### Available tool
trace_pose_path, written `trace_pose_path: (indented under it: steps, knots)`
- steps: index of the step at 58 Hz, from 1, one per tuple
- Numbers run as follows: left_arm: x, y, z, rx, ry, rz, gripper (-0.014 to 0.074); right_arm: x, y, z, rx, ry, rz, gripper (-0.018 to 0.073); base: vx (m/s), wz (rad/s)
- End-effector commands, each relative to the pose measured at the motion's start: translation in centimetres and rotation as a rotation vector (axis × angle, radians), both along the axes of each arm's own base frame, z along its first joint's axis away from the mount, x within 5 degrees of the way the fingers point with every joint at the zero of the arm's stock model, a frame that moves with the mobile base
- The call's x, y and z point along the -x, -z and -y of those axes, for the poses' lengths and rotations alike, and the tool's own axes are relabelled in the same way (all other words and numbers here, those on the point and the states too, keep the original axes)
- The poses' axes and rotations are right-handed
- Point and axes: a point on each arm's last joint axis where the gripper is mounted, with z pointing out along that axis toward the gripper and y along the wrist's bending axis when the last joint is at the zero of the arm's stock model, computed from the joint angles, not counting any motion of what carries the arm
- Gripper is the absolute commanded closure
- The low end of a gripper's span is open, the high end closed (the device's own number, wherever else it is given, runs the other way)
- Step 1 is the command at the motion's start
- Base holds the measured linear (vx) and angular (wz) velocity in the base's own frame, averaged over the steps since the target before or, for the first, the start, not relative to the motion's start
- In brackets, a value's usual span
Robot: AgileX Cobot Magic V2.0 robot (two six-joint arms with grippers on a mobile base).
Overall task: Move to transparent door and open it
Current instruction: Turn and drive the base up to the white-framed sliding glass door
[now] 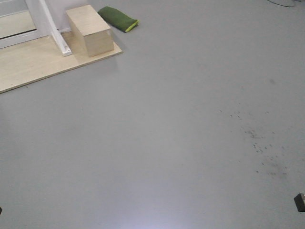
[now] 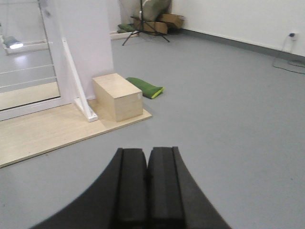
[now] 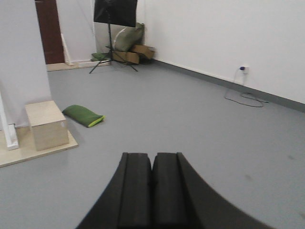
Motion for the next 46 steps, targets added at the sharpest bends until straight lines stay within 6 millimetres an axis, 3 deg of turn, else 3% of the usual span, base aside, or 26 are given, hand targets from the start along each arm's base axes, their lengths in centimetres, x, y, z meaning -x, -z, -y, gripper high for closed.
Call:
trace_pose_path:
  steps: [1,46]
  knots:
    - [-0.07,-0.01,-0.01,0.018,-0.002,0.072,0.0602,0.06,-0.41,-0.01,0.016,0.001,0.084,0.0564,0.61,0.58]
    - [-0.07,-0.01,-0.01,0.018,-0.002,0.072,0.0602,0.06,-0.41,-0.01,0.016,0.001,0.084,0.0564,0.6,0.48]
